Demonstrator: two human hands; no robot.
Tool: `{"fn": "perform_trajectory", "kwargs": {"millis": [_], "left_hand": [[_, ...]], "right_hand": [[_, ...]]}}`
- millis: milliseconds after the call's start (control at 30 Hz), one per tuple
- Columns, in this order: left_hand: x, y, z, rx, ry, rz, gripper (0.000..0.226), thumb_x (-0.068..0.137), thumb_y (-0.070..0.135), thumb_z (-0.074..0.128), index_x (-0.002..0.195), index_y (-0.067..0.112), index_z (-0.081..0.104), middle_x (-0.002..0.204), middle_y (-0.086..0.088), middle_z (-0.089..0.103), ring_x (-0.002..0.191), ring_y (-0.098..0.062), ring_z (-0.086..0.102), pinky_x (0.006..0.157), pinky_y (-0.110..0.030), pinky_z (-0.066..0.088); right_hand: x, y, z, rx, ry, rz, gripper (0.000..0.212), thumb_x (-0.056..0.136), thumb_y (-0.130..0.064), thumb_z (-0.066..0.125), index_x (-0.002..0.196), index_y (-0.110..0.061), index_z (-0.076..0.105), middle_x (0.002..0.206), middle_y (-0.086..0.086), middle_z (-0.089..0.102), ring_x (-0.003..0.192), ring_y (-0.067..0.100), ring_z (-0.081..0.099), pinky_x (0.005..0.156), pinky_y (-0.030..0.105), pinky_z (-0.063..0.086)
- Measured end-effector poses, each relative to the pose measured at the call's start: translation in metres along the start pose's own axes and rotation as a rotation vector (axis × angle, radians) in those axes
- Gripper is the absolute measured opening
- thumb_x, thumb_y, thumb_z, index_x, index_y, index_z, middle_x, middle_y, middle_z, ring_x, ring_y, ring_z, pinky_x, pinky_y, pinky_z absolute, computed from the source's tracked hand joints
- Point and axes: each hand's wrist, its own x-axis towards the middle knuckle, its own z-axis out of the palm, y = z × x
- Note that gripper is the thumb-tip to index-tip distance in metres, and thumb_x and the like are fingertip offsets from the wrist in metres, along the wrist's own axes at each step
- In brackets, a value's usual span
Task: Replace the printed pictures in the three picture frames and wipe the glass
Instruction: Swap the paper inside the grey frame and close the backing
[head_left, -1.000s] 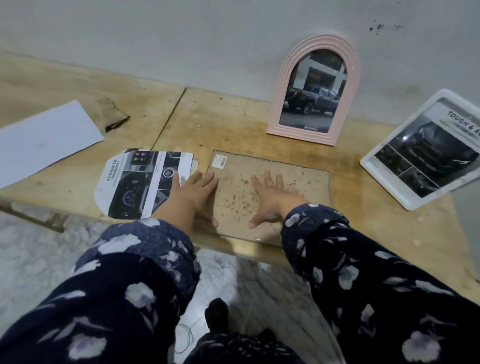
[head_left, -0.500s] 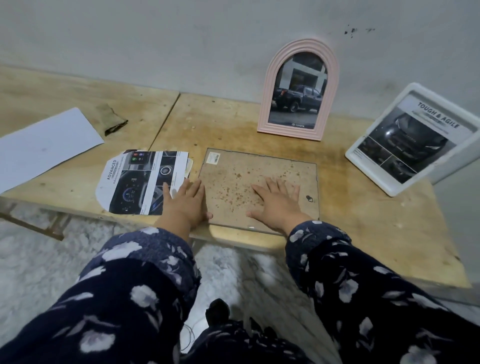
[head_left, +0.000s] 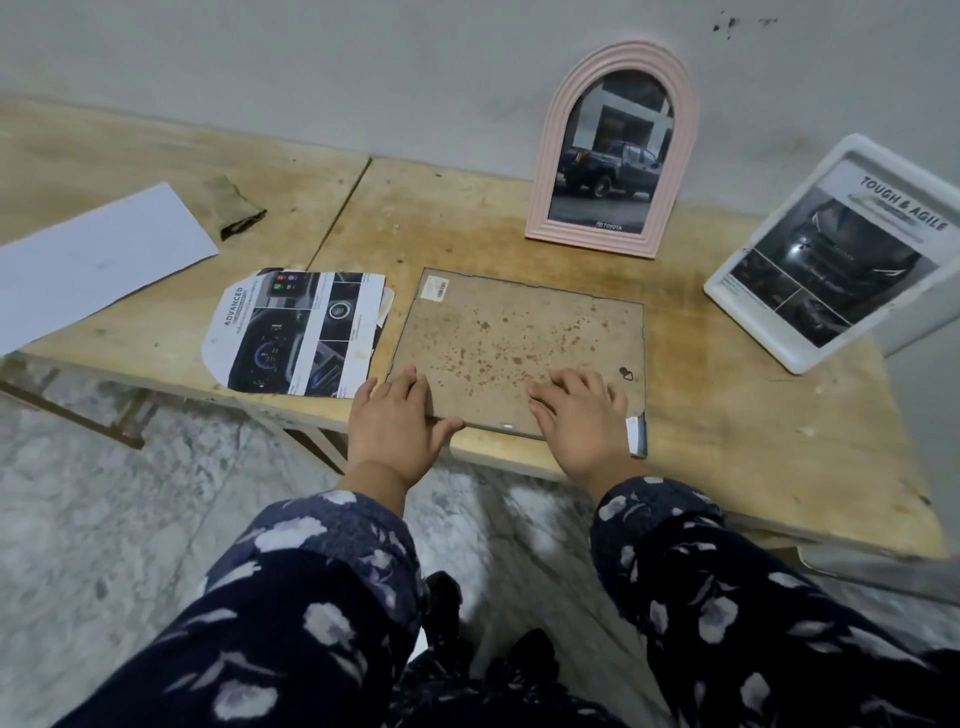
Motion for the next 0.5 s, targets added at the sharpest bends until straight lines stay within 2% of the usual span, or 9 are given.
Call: {"fn": "perform_trajectory", "kwargs": {"millis": [100,200,233,300,367,500], "left_hand": [[0.003,0.0,-0.003,0.007,-0.015,0.011,0.078,0.092,0.068,0.024,0.15,0.015,0.028,0.157,-0.001,0.027,0.138,-0.019,0.036,0.116,-0.035,0.019],[0.002,-0.01,-0.005,-0.038,-0.017,0.048,0.07,0.094,0.063,0.031,0.148,0.018,0.03,0.155,0.0,0.029,0.137,-0.021,0.034,0.113,-0.035,0.023],[0.002,-0.014,-0.005,-0.079,-0.007,0.054,0.067,0.095,0.06,0.035,0.147,0.019,0.031,0.154,0.001,0.029,0.137,-0.021,0.032,0.113,-0.036,0.022],[0.002,-0.019,-0.006,-0.168,0.047,0.012,0.062,0.095,0.055,0.042,0.145,0.019,0.034,0.152,-0.001,0.03,0.137,-0.021,0.031,0.112,-0.038,0.024],[0.004,-0.019,-0.008,-0.212,0.082,-0.106,0.057,0.096,0.051,0.042,0.141,0.016,0.036,0.149,-0.007,0.034,0.135,-0.025,0.033,0.11,-0.041,0.029],[0.011,-0.011,-0.009,-0.28,0.011,-0.201,0.041,0.1,0.045,0.034,0.124,0.015,0.048,0.127,-0.011,0.054,0.119,-0.028,0.046,0.101,-0.044,0.036]], "right_hand": [[-0.001,-0.002,-0.001,-0.022,-0.032,0.01,0.034,0.101,-0.041,0.034,0.131,-0.041,0.051,0.142,-0.009,0.044,0.138,0.02,0.027,0.11,0.047,0.016],[-0.008,0.006,-0.004,-0.081,-0.131,-0.024,0.042,0.101,-0.045,0.028,0.143,-0.043,0.033,0.155,-0.008,0.027,0.144,0.019,0.017,0.115,0.05,0.007],[-0.011,0.01,-0.005,-0.078,-0.116,0.018,0.045,0.101,-0.046,0.028,0.146,-0.04,0.03,0.157,-0.006,0.023,0.145,0.021,0.014,0.116,0.05,0.006],[-0.018,0.02,-0.01,-0.026,-0.004,0.226,0.05,0.1,-0.045,0.028,0.148,-0.03,0.028,0.156,0.005,0.023,0.143,0.027,0.016,0.115,0.048,0.013],[-0.023,0.025,-0.014,0.015,0.09,0.389,0.053,0.099,-0.043,0.033,0.146,-0.021,0.03,0.15,0.013,0.03,0.136,0.032,0.025,0.11,0.046,0.024],[-0.02,0.029,-0.019,0.232,0.067,0.52,0.054,0.097,-0.041,0.04,0.145,-0.018,0.029,0.14,0.012,0.04,0.129,0.031,0.036,0.105,0.045,0.031]]}}
